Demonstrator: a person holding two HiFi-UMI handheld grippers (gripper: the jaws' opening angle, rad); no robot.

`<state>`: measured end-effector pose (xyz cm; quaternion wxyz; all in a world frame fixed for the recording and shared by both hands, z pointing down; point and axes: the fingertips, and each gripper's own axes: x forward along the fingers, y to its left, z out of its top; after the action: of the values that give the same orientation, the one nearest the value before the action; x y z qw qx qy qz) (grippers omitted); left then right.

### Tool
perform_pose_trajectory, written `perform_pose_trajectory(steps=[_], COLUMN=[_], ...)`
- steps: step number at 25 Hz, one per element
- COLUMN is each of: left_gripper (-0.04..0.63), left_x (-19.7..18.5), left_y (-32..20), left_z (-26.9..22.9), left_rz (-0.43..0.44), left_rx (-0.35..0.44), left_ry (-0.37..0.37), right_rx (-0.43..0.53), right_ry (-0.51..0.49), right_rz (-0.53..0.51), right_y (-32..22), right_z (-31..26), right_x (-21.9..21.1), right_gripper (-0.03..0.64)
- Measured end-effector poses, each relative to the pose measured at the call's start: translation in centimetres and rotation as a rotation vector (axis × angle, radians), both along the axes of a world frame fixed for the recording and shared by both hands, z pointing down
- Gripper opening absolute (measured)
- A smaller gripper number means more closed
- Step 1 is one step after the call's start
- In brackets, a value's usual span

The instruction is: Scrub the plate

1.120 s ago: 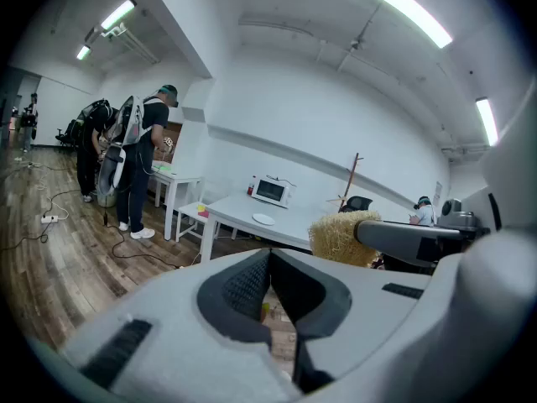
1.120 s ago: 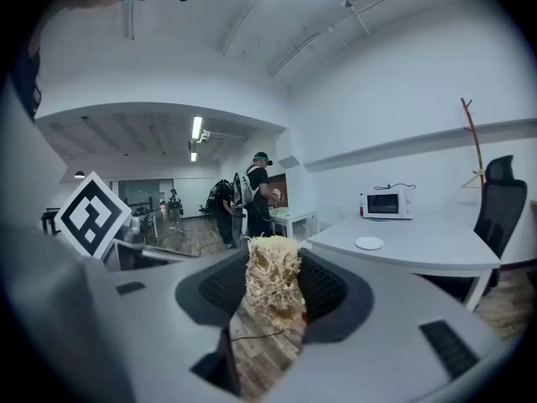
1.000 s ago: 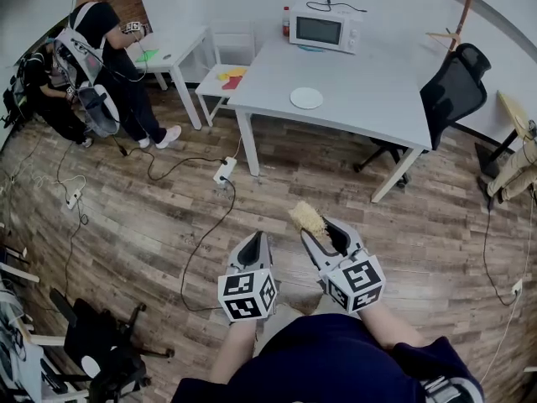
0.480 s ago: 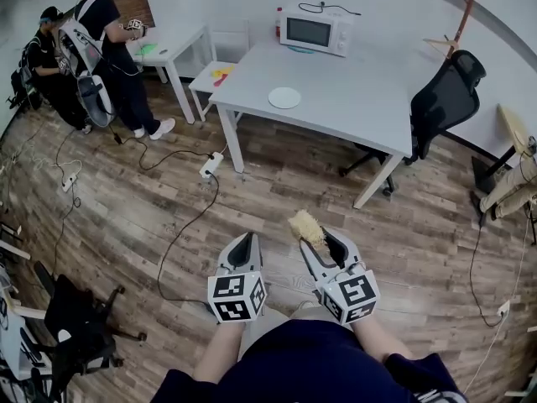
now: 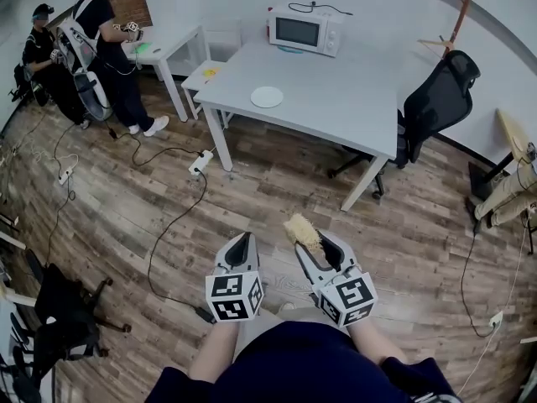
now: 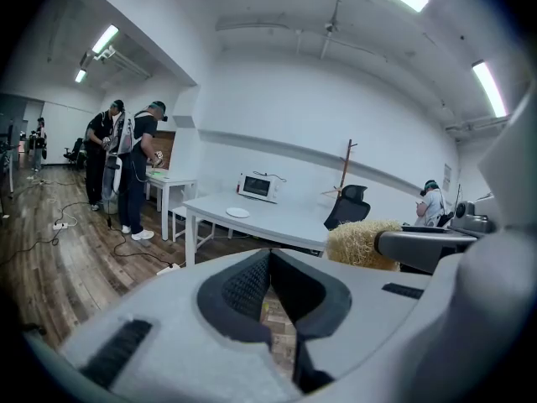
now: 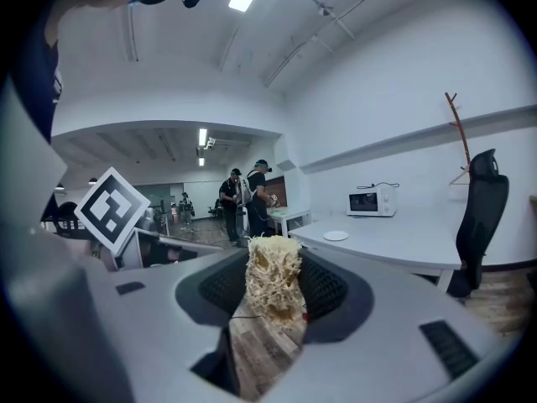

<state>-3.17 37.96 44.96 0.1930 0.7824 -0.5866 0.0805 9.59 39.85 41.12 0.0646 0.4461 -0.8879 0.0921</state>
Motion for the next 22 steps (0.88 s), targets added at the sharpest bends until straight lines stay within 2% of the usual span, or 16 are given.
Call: perform_pose_trajectory(steps=[4, 12, 17, 22], left_gripper=[0.018, 0.018, 0.018, 0.018], left_x=[1.5, 1.6, 1.4, 1.6], left_y=[0.0, -1.5, -4.9, -10.5], left_z=[0.3, 1.4, 2.0, 2.1], left_rz=[-0.004, -0.029, -0.019, 0.010], left_rx=[-0.010, -0.042, -0.047, -0.037], left_ry=[-0.010, -0.022, -0.027, -0.033], right_rx=[-0.013, -0.055, -0.061, -0.061], right_ry=[0.000, -0.027, -0.033, -0.036], right_rz=[-0.004, -0.018, 0.006, 0.033], right_y=[-0.2, -2.6, -5.7, -10.7], right_z=[0.6, 2.0, 2.4, 2.7], right_x=[1.4, 2.0, 2.6, 2.8], right_gripper=[0.184, 0.184, 0.184, 0.184])
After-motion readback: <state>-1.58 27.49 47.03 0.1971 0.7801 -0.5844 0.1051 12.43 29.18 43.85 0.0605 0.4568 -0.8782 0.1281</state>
